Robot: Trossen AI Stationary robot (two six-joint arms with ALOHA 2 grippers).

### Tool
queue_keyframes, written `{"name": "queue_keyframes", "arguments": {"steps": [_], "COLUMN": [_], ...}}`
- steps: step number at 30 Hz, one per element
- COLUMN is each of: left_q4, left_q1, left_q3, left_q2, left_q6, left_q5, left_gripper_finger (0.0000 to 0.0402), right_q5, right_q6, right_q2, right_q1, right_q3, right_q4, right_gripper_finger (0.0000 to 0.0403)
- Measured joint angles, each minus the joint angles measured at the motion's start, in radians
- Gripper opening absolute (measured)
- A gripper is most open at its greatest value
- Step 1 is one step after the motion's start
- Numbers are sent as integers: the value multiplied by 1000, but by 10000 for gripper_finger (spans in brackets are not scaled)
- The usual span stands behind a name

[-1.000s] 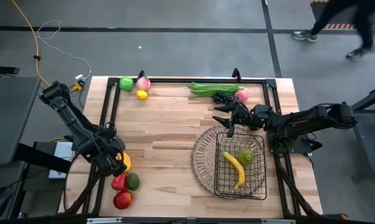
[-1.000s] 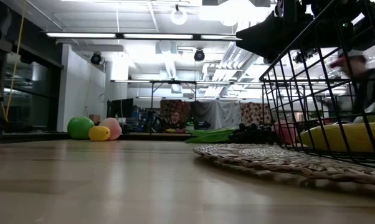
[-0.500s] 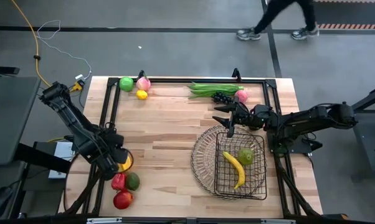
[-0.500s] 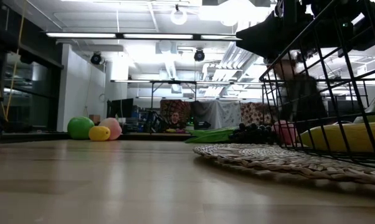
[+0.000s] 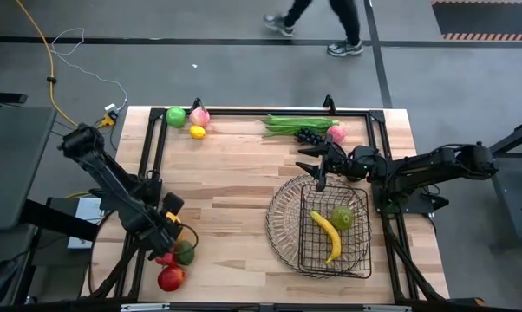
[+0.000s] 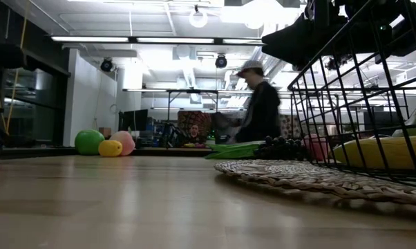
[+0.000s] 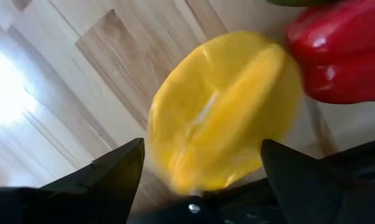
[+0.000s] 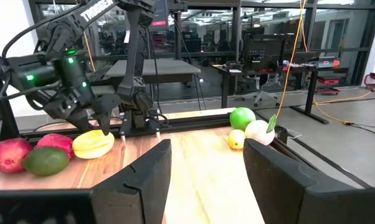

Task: Build produce basket
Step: Put the starfruit into the wire basket

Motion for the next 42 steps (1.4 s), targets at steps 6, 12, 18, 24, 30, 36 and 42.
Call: {"name": "queue_keyframes", "arguments": {"steps": [6,12,18,24,30,36,42], "left_q4": [32,47,46,42,44,111,447], "left_q1": [0,0,0,0,8,44,165], "left_q3": [0,0,0,0,12,91,69], "left_q2": [4,2,2,0,-18,-95,-212], "left_q6": [38,60,60,60,21,-175,3], "left_q5": [-24,-44,-51,-54,-112,-483,-718], "left_gripper_finger": [280,205,116,30,11,4,2], "right_q5": [26,71,71,71,71,71,69], "right_q6": [0,0,0,0,0,-8,-8], "right_q2": [0,0,0,0,0,0,0], "right_q1": [0,0,0,0,0,0,0], "right_q3": [0,0,0,0,0,0,0], "right_q4": [0,-18,-22,-22,-22,-22,-22], "right_gripper_finger": [191,191,191,191,191,191,191]}}
